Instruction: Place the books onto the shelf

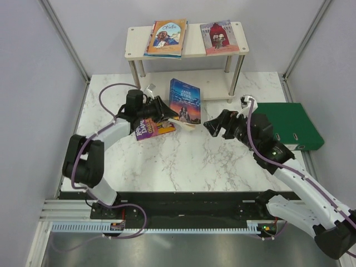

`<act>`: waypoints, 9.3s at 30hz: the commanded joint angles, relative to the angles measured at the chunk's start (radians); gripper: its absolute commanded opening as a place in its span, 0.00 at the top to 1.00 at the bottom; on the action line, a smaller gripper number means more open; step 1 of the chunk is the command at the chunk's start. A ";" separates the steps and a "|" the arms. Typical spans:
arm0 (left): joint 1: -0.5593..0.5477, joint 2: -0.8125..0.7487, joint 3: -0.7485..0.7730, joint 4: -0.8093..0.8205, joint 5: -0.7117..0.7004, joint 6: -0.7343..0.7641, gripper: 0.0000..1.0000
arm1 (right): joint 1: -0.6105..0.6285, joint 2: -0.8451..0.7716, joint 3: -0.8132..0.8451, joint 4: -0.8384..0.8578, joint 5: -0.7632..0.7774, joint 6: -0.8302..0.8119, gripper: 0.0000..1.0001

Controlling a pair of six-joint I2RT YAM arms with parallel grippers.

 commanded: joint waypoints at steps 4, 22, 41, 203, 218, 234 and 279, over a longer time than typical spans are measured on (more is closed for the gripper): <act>0.000 0.181 0.294 0.384 0.181 -0.115 0.98 | -0.003 -0.072 -0.068 -0.105 0.112 -0.012 0.05; -0.026 0.467 0.549 0.619 0.223 -0.407 0.98 | -0.003 -0.239 -0.376 -0.031 0.153 0.129 0.05; -0.064 0.583 0.589 0.418 0.080 -0.402 0.94 | -0.003 -0.155 -0.456 0.042 0.119 0.134 0.05; 0.313 0.055 -0.057 -0.472 -0.481 0.130 0.30 | 0.114 1.468 0.852 0.375 -0.215 0.179 1.00; 0.315 0.048 -0.087 -0.487 -0.511 0.178 0.29 | 0.271 1.260 0.529 0.322 -0.405 0.097 1.00; 0.313 0.094 -0.075 -0.507 -0.512 0.236 0.98 | 0.210 1.060 0.407 0.189 -0.182 -0.021 0.48; 0.301 0.152 -0.038 -0.496 -0.416 0.267 0.98 | 0.181 1.371 0.795 0.328 -0.421 0.077 0.60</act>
